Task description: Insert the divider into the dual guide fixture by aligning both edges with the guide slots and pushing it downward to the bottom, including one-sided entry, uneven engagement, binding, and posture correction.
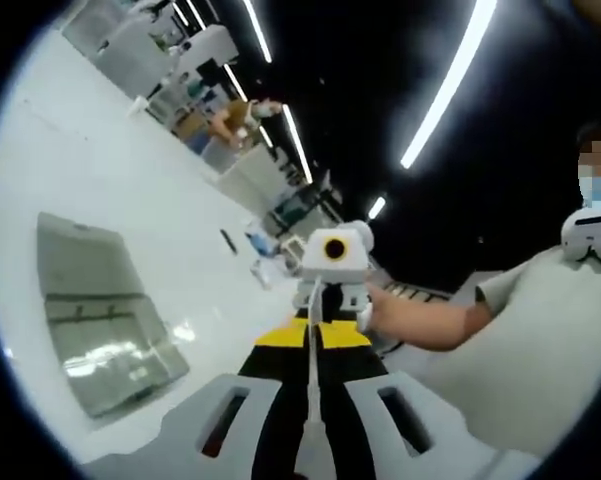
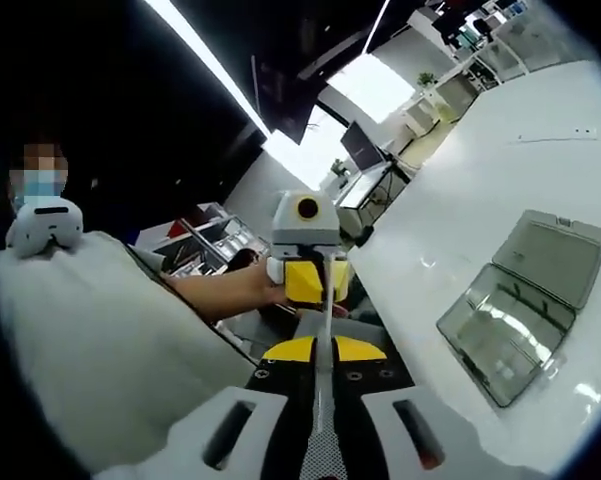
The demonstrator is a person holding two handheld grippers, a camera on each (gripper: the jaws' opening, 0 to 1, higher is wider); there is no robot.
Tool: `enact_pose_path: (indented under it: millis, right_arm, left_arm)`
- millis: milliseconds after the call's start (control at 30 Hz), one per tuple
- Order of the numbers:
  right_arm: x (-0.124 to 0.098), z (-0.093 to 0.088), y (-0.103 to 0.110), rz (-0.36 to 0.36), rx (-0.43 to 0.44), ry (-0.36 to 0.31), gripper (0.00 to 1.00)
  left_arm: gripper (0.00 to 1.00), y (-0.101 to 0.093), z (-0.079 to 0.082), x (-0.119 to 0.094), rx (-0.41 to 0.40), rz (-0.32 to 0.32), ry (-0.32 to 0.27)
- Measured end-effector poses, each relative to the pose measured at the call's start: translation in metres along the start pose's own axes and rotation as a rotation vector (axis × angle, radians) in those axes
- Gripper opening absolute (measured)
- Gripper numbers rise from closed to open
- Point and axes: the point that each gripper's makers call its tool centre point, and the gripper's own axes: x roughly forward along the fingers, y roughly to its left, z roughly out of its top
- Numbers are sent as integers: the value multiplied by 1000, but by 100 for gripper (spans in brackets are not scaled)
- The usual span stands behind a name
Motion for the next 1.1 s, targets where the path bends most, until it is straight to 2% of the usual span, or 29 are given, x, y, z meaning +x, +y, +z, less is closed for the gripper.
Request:
enact_pose_path:
  millis: [267, 633, 833, 967, 1033, 1100]
  right_arm:
    - [1, 0, -1, -25, 21, 16, 0]
    - [2, 3, -5, -81, 62, 30, 0]
    - [1, 5, -7, -109, 72, 34, 0]
    - [1, 5, -8, -127, 69, 47, 0]
    - [1, 4, -9, -138, 71, 51, 0]
    - [0, 3, -12, -153, 74, 58, 0]
  left_arm:
    - [0, 0, -1, -1, -3, -2, -1]
    - [5, 6, 1, -2, 87, 47, -20]
    - [11, 11, 3, -6, 125, 91, -28]
    - [15, 14, 1, -9, 162, 121, -14]
    - [22, 21, 4, -12, 232, 162, -25]
    - [28, 19, 3, -13, 248, 163, -26]
